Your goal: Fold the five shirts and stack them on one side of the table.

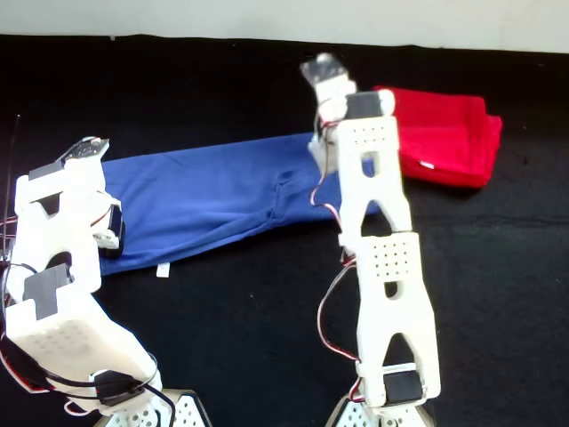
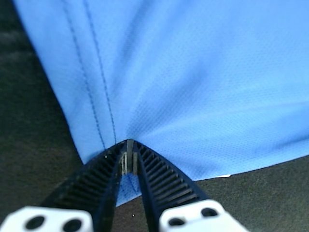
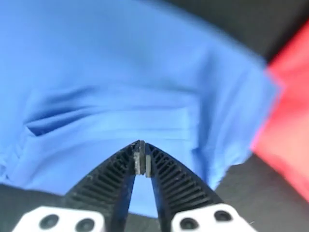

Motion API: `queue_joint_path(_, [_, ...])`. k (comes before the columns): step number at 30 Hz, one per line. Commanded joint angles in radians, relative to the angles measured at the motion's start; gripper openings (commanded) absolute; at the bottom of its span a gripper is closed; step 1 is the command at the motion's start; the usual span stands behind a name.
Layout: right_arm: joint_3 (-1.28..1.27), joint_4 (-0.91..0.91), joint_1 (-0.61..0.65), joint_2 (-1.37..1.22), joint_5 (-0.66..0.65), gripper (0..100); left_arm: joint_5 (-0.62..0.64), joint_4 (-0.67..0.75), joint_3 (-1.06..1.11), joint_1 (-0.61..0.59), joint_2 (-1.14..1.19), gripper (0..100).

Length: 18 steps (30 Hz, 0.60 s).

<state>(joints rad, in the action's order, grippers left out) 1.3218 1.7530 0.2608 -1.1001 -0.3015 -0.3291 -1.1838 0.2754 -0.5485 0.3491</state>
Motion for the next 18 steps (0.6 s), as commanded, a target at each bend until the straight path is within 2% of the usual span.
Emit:
queue_joint_path(1, [-0.105,0.007,0.019,0.107,0.008,0.6,0.008,0.006,0.008,-0.007,0.012,1])
queue_joint_path(11, [-0.117,-0.234,-0.107,0.105,0.006,0.6,0.008,0.006,0.008,-0.004,0.012,1])
queue_joint_path(18, [0.001,-0.082,-0.107,0.128,0.006,0.6,0.008,-0.029,0.002,-0.002,0.002,1])
